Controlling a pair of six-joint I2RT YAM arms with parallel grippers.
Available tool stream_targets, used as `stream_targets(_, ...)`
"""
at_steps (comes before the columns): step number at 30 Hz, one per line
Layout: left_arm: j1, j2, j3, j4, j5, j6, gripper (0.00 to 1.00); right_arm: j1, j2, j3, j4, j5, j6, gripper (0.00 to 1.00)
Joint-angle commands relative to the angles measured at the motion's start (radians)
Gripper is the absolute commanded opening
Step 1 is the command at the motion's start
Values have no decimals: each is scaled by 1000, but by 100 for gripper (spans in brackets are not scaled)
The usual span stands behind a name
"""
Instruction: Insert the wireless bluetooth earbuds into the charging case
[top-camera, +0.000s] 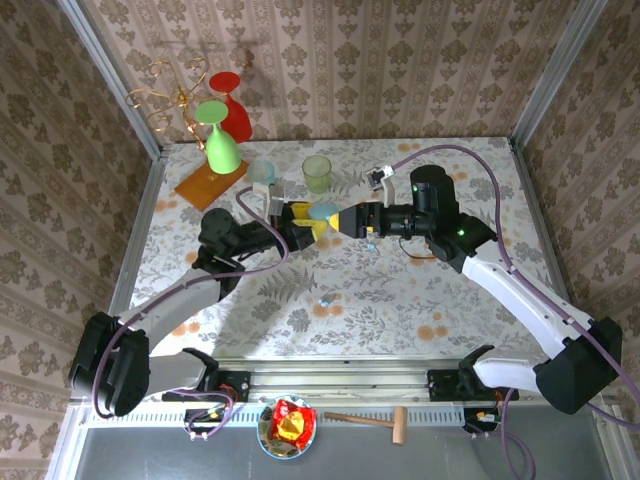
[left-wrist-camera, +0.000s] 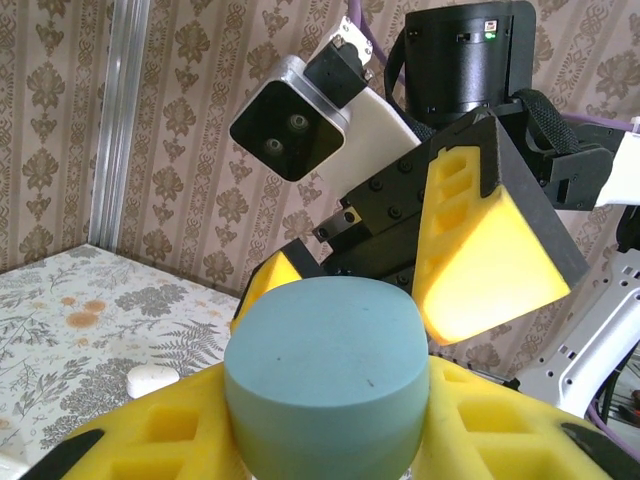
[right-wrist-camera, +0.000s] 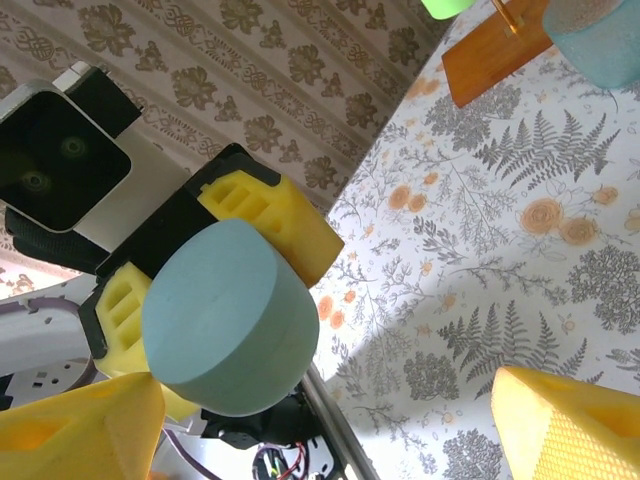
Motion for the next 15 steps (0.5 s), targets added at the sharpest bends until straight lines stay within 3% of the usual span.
stream_targets(1,-10,-24,39,16,54,-12,24,6,14,54,-43,58,-33,85)
stream_targets(11,-18,-50,31,-14,67,1,24,0,51,83,-67,104,-49,84)
stream_targets(15,-16,-56,36,-65,47,17,24,2,38,82,-43,42,-85,85)
